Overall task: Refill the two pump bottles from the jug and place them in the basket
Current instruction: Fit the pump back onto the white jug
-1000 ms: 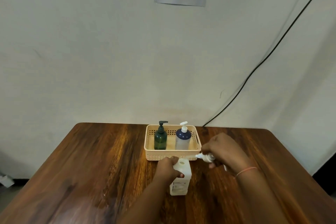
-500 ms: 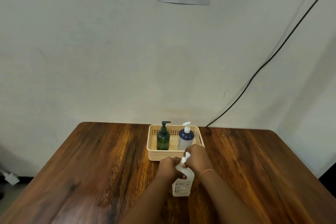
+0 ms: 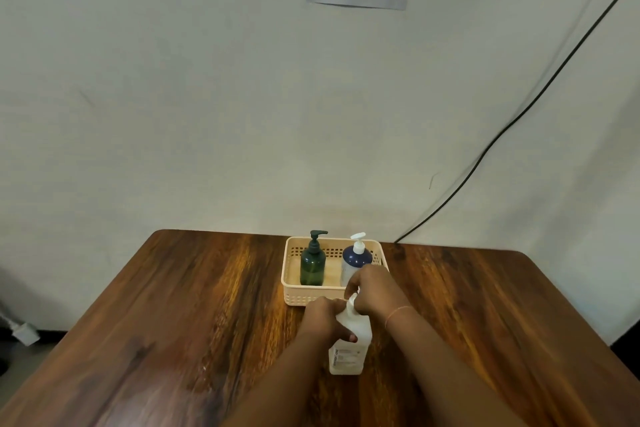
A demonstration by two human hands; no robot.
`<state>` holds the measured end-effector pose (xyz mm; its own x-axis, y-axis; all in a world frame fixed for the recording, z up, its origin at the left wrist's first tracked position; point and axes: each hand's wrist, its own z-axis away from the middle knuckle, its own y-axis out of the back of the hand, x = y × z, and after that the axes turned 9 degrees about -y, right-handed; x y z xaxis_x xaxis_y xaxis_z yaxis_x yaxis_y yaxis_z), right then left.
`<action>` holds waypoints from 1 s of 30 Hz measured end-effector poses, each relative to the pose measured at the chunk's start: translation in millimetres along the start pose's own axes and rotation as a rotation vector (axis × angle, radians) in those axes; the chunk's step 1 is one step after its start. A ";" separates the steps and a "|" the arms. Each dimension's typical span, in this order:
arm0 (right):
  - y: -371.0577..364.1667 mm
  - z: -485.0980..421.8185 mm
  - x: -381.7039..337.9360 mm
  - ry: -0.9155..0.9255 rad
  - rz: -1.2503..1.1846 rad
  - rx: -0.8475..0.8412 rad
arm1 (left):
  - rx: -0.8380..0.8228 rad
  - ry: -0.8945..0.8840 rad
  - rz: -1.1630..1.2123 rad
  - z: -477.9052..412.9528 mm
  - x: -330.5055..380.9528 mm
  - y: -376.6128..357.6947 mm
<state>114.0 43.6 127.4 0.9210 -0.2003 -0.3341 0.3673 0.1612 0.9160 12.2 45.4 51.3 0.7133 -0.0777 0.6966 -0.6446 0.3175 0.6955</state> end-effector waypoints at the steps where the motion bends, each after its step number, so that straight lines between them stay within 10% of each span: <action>1: 1.1 -1.0 -2.5 0.017 0.056 -0.037 | -0.004 0.004 -0.001 0.0 0.0 -0.1; 30: 10.4 -10.3 -21.6 -0.019 0.249 -0.178 | 0.024 0.040 0.068 -2.9 -4.9 -0.8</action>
<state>99.2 59.6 141.8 0.9835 -0.1514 -0.0987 0.1493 0.3736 0.9155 10.0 48.2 46.8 0.6775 -0.0189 0.7353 -0.6982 0.2981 0.6509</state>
